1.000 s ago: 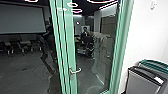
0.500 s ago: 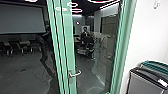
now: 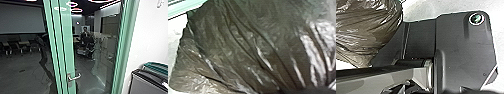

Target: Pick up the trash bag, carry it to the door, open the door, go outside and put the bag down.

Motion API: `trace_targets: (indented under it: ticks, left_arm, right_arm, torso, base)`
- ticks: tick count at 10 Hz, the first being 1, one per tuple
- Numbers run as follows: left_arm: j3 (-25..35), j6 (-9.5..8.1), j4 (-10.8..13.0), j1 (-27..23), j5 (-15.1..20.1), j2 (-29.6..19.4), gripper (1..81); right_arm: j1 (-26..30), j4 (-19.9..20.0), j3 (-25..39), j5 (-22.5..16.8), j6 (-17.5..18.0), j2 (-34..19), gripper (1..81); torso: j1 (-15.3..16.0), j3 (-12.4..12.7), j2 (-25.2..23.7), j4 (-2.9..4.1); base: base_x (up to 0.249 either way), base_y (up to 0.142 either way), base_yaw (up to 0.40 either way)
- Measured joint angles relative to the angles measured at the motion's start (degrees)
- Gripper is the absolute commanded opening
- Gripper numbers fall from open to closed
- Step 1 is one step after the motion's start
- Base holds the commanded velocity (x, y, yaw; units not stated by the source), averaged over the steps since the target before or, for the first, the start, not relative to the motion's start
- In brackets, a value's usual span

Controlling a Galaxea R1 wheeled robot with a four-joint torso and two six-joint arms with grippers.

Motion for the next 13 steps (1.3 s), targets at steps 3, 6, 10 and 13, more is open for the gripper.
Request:
trace_targets:
  ticks: [3,6,10,13]
  left_arm:
    - [0.00,0.00,0.00,0.02,0.00,0.00,1.0]
    - [0.02,0.00,0.00,0.00,-0.44,-0.01,1.0]
    - [0.02,0.02,0.00,-0.28,-0.60,-0.09,1.0]
    - [0.00,0.05,0.00,-0.02,-0.62,-0.17,1.0]
  right_arm:
    - [0.00,-0.02,0.00,-0.02,0.00,-0.02,81.1]
    - [0.00,-0.02,0.00,0.00,0.00,0.00,81.1]
    - [0.13,0.05,-0.02,-0.05,0.02,0.06,81.1]
    - [0.13,0.02,-0.02,-0.02,0.00,0.06,81.1]
  torso:
    - [-0.02,0.00,-0.02,0.00]
    - [0.00,0.00,0.00,0.00]
    - [0.02,-0.02,0.00,0.00]
    - [0.00,-0.02,0.00,0.00]
  base:
    - [0.114,0.000,0.000]
    - [0.095,0.000,0.000]
    - [0.000,0.000,0.000]
    - [0.000,0.000,0.000]
